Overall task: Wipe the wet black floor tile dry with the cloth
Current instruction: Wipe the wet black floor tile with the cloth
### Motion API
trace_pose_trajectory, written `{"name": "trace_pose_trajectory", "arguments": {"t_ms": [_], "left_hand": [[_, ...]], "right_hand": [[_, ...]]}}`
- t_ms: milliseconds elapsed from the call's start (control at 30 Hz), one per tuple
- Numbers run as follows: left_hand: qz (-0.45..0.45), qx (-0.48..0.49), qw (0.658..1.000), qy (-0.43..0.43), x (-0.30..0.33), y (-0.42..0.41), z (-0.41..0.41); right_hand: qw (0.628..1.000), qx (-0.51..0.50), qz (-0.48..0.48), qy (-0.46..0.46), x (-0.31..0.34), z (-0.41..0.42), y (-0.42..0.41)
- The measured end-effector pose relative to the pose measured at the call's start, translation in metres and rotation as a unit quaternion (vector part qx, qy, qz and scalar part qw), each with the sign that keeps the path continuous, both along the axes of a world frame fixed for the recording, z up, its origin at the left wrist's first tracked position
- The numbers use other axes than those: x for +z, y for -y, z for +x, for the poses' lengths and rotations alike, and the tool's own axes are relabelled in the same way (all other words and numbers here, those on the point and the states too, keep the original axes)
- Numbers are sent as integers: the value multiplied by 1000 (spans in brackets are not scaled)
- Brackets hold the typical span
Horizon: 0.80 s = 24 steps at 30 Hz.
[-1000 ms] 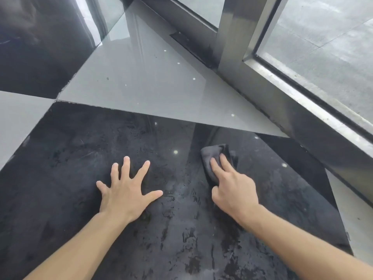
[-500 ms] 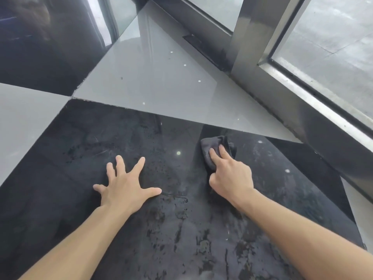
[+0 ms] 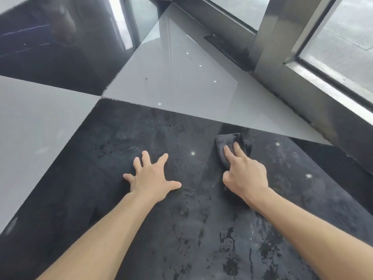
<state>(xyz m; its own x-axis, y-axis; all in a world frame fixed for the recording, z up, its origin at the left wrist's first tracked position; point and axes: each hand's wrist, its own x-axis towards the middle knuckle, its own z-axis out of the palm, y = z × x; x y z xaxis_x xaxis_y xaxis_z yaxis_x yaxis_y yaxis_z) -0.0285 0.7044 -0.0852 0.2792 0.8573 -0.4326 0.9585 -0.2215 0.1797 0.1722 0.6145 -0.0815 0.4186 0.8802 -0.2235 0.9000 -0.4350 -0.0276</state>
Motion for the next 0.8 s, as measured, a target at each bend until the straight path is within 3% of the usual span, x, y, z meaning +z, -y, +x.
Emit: {"name": "trace_pose_trajectory", "arguments": {"t_ms": [333,600,800], "left_hand": [[23,43,998,36,-3,-13,-20],[19,33,999,34,-9,-12,-22],[3,59,995,81,-12,-12,-21]], "right_hand": [[993,94,-55,54,-4,-32,29],[998,58,-15,34,-1,-9,-52],[1000,20,2,9,-2,-14,-76]]}}
